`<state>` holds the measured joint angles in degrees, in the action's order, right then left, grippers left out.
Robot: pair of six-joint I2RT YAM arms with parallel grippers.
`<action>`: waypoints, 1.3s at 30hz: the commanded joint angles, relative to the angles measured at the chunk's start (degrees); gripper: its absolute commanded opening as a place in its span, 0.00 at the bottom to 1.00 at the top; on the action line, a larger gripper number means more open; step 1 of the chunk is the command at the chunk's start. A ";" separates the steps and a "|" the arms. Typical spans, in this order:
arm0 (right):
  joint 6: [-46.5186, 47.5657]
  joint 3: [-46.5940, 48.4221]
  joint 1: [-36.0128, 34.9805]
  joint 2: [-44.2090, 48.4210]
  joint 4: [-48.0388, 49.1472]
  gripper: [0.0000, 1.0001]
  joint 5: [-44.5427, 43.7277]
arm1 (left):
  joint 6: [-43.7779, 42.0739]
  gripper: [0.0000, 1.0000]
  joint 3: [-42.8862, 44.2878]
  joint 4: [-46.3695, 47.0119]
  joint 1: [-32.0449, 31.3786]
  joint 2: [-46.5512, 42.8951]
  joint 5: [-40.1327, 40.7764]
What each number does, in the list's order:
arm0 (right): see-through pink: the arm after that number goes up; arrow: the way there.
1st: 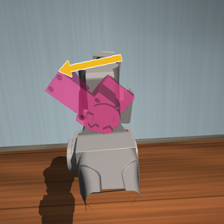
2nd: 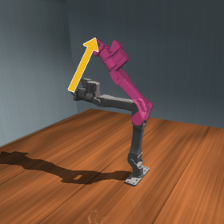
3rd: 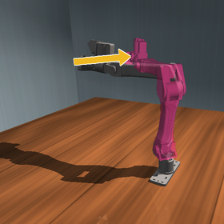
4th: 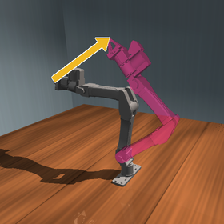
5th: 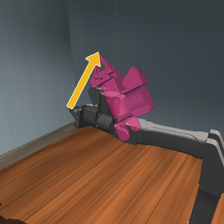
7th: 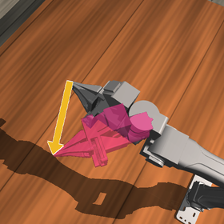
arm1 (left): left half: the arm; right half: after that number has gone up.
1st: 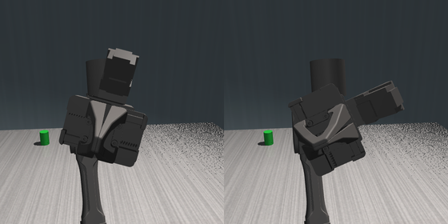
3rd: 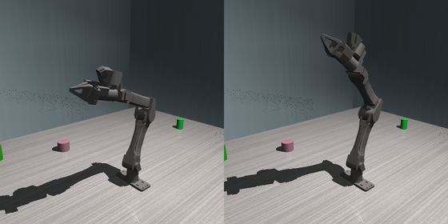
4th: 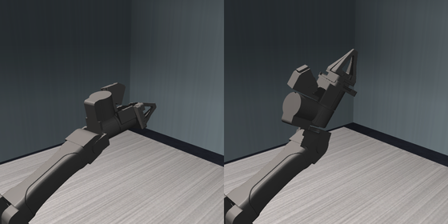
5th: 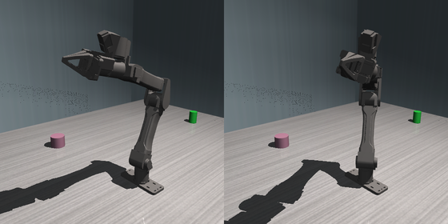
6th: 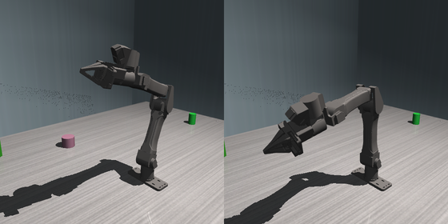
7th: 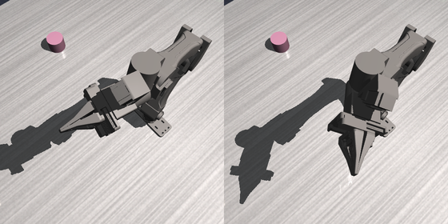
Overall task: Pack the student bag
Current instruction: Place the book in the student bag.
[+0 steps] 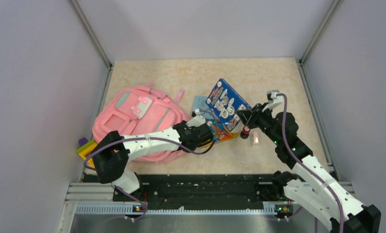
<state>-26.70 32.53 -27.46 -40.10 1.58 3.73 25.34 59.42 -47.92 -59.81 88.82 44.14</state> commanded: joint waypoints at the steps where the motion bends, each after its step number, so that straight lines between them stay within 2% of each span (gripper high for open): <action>1: -1.32 1.35 0.24 1.86 7.22 0.00 1.04 | 1.38 0.23 4.37 -5.34 -0.34 -0.11 8.99; 3: -1.89 1.39 0.22 1.97 7.33 0.00 1.63 | 0.95 0.11 5.97 -6.28 -0.30 -1.84 10.30; 6: -3.20 1.75 0.22 2.00 6.50 0.00 1.83 | -1.07 0.00 8.66 -6.67 -0.26 -6.40 11.56; 11: -9.26 0.68 0.22 1.55 8.37 0.00 6.77 | -7.27 0.00 13.10 -6.12 0.03 -14.81 11.99; 15: -21.30 -3.45 0.15 -0.06 17.10 0.00 13.91 | -12.22 0.00 15.48 -4.84 0.84 -20.59 12.29; 18: -26.50 -6.18 -1.20 -1.64 21.35 0.00 14.23 | -15.93 0.00 15.34 -2.45 1.34 -24.15 13.01; 22: -29.61 -7.04 -5.46 -4.81 25.64 0.00 12.51 | -22.26 0.00 12.02 4.62 1.41 -29.35 13.35; 30: -28.73 -0.47 -17.44 -17.57 30.11 0.00 8.85 | -37.23 0.00 -6.51 35.30 2.01 -44.18 11.34; 39: -31.52 7.33 -21.94 -30.76 38.08 0.00 13.05 | -36.38 0.00 -10.27 38.24 2.28 -48.20 9.16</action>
<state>-55.66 33.15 -47.66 -68.38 26.57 14.46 -9.91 48.29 -20.53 -57.60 42.48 54.26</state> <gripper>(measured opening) 0.249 0.024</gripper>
